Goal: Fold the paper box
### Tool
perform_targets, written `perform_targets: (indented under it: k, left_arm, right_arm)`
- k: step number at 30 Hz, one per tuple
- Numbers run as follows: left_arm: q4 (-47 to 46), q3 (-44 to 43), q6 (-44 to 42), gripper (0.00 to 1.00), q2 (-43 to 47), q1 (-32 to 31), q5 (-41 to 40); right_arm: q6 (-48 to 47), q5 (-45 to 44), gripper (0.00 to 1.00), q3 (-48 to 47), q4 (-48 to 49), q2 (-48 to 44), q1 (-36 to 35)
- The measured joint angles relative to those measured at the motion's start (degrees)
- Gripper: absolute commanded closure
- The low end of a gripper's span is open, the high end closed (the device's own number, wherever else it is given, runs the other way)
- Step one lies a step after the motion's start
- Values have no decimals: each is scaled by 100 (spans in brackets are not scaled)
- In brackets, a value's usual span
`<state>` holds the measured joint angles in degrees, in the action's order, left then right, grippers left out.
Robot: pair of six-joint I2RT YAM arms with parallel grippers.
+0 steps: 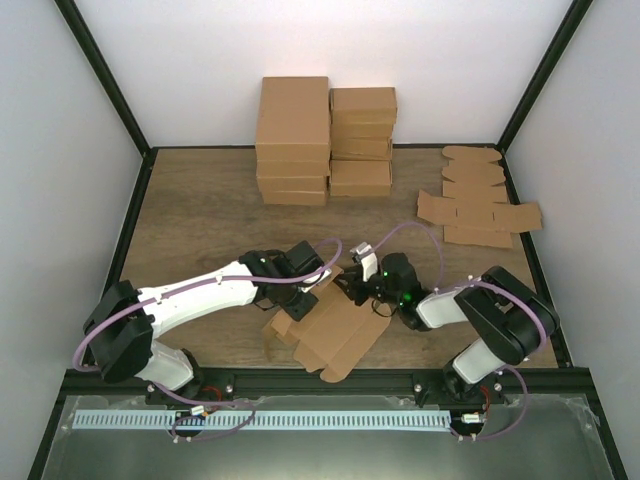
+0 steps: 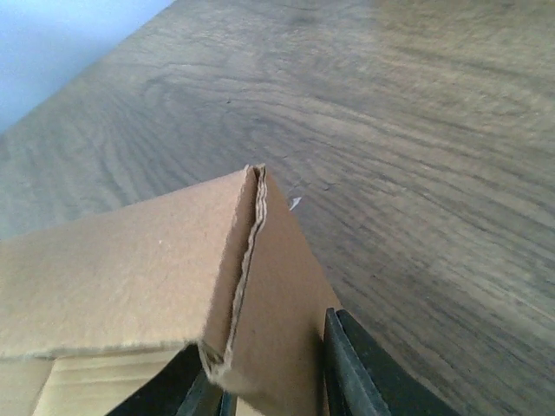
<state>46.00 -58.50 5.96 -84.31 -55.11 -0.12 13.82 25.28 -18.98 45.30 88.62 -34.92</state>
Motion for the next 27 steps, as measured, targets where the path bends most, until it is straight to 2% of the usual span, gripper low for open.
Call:
perform_targets:
  k: [4, 9, 22, 27]
  left_arm:
    - [-9, 0, -4, 48, 0, 0, 31]
    - [-39, 0, -7, 48, -17, 0, 39]
    - [-48, -13, -4, 48, -42, 0, 48]
    - [-48, -33, -4, 48, -61, 0, 46]
  right_arm:
    - [-70, -1008, 69, 4, 98, -4, -446]
    - [-155, -1805, 67, 50, 479, 181, -772]
    - [-286, -2697, 67, 175, 1058, 461, -957]
    - [-319, -2850, 71, 262, 1248, 496, -1029]
